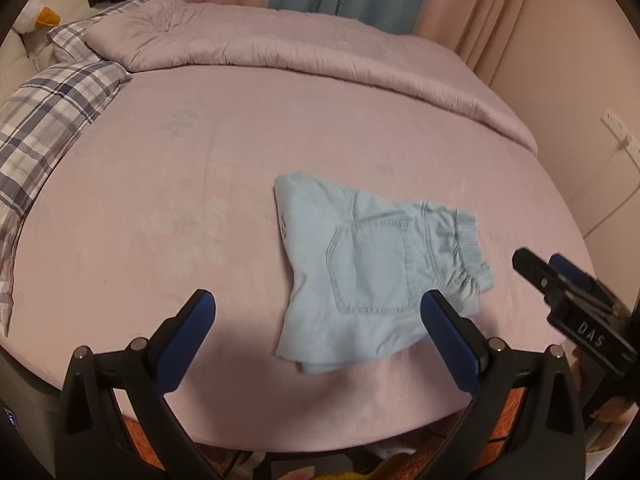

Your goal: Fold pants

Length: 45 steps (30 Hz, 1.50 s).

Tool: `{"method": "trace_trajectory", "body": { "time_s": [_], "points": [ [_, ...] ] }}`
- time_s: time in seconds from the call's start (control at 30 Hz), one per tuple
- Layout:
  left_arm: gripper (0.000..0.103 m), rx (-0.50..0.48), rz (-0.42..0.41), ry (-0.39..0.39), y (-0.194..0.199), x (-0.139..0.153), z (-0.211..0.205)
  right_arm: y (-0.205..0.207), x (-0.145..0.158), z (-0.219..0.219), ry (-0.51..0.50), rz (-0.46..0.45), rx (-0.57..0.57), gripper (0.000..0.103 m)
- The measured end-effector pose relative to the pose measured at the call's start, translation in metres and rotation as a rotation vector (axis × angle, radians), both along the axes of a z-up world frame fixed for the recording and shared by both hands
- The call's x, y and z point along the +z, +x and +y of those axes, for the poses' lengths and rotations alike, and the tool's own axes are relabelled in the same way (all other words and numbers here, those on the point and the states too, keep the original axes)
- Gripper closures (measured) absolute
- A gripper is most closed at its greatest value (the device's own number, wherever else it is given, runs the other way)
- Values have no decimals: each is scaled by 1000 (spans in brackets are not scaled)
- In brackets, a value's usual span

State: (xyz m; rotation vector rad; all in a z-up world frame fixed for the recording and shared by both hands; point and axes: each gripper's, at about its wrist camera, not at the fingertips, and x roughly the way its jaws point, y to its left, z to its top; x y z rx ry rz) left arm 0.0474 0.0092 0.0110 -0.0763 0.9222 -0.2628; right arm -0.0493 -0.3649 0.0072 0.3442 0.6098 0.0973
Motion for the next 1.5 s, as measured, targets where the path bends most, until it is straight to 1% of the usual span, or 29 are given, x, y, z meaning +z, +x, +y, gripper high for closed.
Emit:
{"method": "trace_trajectory", "body": {
  "time_s": [0.17, 0.3, 0.5, 0.9, 1.03, 1.5],
  "points": [
    [0, -3, 15, -5, -6, -6, -1, -5, -5, 8, -1, 13, -1, 17],
    [1, -18, 15, 18, -10, -8, -6, -5, -7, 13, -8, 26, -8, 17],
    [1, -38, 19, 8, -15, -9, -7, -6, -7, 21, -20, 36, -14, 17],
    [1, -27, 39, 3, -16, -15, -5, -8, -7, 33, -29, 53, -22, 17],
    [1, -34, 54, -16, -17, -16, -6, -8, -8, 35, -30, 59, -17, 17],
    [1, -24, 47, 3, -18, -16, -7, -7, -11, 41, -41, 74, -11, 17]
  ]
}}
